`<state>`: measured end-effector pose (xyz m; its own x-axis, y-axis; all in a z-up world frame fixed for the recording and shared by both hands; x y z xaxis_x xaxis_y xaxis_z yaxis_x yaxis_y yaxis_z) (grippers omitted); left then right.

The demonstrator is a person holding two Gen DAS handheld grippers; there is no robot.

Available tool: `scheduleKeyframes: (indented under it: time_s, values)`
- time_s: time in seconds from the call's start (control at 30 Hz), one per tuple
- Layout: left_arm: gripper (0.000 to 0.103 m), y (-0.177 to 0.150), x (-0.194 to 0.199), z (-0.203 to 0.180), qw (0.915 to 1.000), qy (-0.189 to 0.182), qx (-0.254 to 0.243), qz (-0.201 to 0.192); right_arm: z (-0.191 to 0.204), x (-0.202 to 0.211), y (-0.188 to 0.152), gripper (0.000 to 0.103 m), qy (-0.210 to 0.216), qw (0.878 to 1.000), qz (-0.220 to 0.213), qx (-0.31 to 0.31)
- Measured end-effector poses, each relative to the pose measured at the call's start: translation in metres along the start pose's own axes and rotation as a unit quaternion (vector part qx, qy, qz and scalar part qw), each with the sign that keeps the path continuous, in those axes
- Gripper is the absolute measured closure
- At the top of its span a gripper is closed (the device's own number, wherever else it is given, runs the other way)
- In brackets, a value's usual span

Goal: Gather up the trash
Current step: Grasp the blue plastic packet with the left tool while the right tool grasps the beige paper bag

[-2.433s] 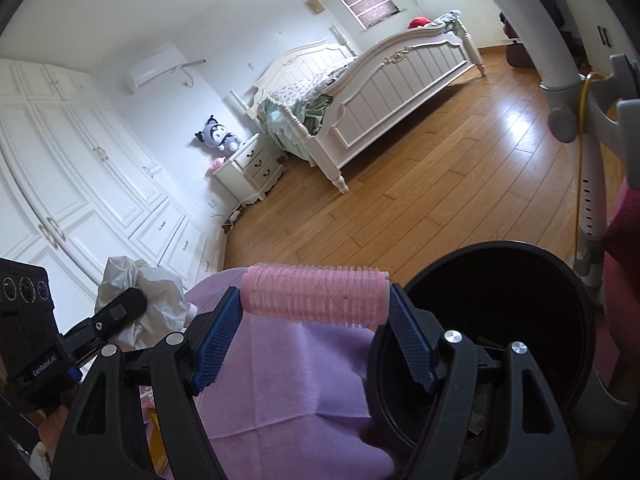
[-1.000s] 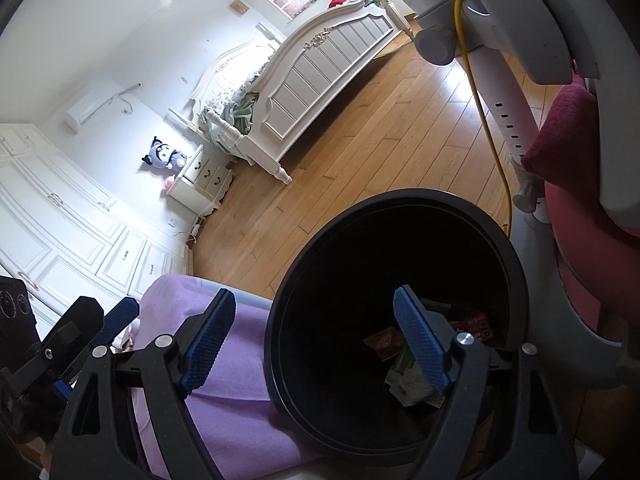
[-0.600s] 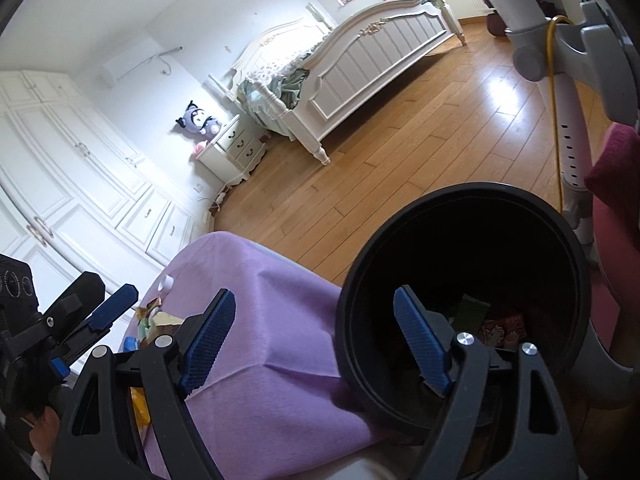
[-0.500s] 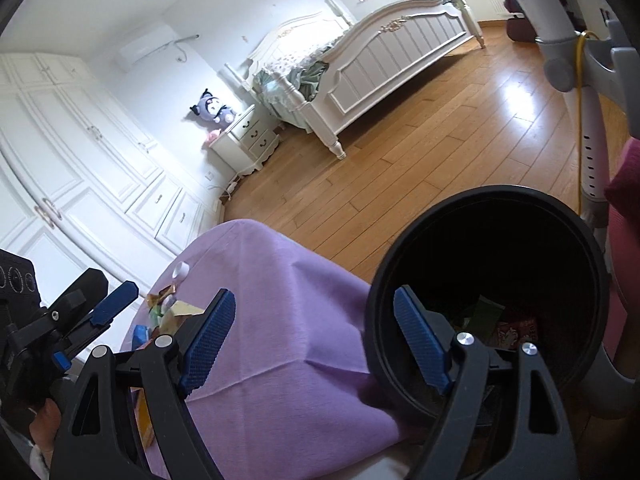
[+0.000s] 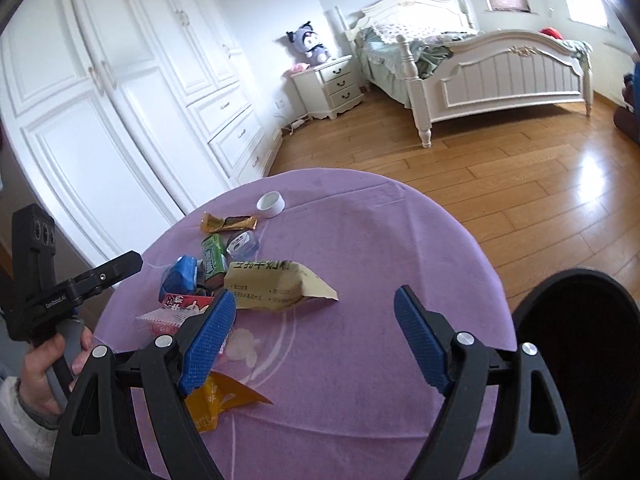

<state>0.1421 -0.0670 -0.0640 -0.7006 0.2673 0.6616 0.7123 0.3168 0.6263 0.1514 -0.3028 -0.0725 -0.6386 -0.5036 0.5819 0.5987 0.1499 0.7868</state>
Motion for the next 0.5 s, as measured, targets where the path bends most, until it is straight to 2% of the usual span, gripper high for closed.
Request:
scheduleKeyframes:
  time_s: [0.17,0.37,0.4,0.47,0.5]
  values:
    - [0.01,0.002,-0.014,0.031,0.9994,0.004,0.023,0.025,0.019,-0.04,0.017,0.023,0.002,0.997,0.034,0.064]
    - [0.01,-0.001,-0.039,0.035,0.9985,0.002,0.026,0.049,0.032,-0.08,0.018,0.028,0.029,0.986,0.095,0.131]
    - [0.014,-0.001,-0.042,0.035,0.9983,0.0,0.026,0.052,0.035,-0.083,0.016,0.029,0.038,0.984,0.107,0.14]
    - [0.026,-0.002,-0.049,0.035,0.9979,-0.001,0.023,0.06,0.04,-0.088,0.011,0.04,0.056,0.979,0.126,0.151]
    - [0.026,-0.002,-0.05,0.035,0.9983,0.0,0.019,0.055,0.041,-0.087,0.01,0.043,0.069,0.978,0.129,0.147]
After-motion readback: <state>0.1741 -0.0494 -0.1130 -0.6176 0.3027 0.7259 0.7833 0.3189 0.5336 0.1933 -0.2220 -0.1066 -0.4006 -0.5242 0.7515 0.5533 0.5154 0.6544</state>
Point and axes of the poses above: each gripper's, at about its wrist camera, not at the fingertips, and x roughly against the way its jaws point, z to its left, y to its top, the point moved 5 cm from there along -x, roughly the way its jaws point, and after that the axes turned 10 degrees about x, right-handed, at the moved point
